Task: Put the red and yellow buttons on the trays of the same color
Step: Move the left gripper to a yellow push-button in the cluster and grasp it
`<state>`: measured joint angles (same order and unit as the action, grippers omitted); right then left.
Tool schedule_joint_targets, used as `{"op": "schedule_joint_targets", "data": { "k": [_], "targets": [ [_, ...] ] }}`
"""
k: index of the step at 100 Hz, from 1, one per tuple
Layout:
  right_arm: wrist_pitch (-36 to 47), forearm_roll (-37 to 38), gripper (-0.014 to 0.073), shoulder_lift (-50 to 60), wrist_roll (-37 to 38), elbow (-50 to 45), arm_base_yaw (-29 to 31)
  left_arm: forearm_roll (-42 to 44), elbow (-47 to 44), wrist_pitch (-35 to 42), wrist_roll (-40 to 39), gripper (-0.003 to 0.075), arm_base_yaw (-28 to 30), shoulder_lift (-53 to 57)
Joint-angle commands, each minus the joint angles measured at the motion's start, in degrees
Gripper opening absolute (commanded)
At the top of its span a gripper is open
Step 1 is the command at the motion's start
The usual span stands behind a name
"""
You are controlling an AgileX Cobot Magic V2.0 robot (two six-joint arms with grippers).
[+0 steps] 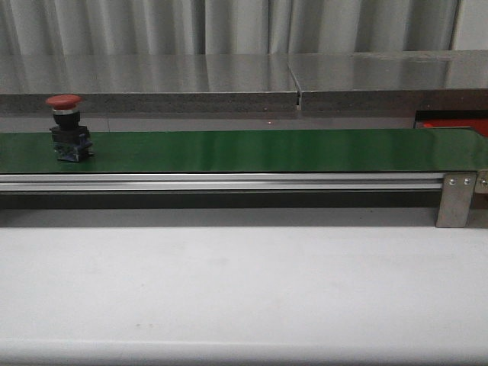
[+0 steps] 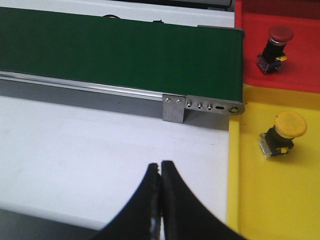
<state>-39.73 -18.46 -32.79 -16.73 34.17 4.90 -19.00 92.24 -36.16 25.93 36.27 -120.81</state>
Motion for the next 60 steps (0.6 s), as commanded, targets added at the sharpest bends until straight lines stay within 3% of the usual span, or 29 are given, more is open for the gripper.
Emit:
{"op": "schedule_joint_targets", "data": {
  "k": [1,36,50,60],
  "targets": [
    [3.84,-0.61,-0.0066,0.05,-0.16,1.52,-0.06,-2.18,3.57,0.79,0.16,0.0637,-0.37,1.66],
    [3.84,-0.61,-0.0066,0.05,-0.16,1.52,-0.06,-2.88,6.48,-0.60,1.29,0.0602,-1.52,-1.39],
    [3.84,-0.61,-0.0066,0.05,-0.16,1.52,-0.06,-2.90,6.48,-1.15,1.29,0.0507,-1.52,-1.39],
    [3.84,-0.61,-0.0066,0.05,-0.16,1.52,-0.06,-2.90,6.48,-1.65,1.29,0.0392,-1.52,-1.39]
  ]
}}
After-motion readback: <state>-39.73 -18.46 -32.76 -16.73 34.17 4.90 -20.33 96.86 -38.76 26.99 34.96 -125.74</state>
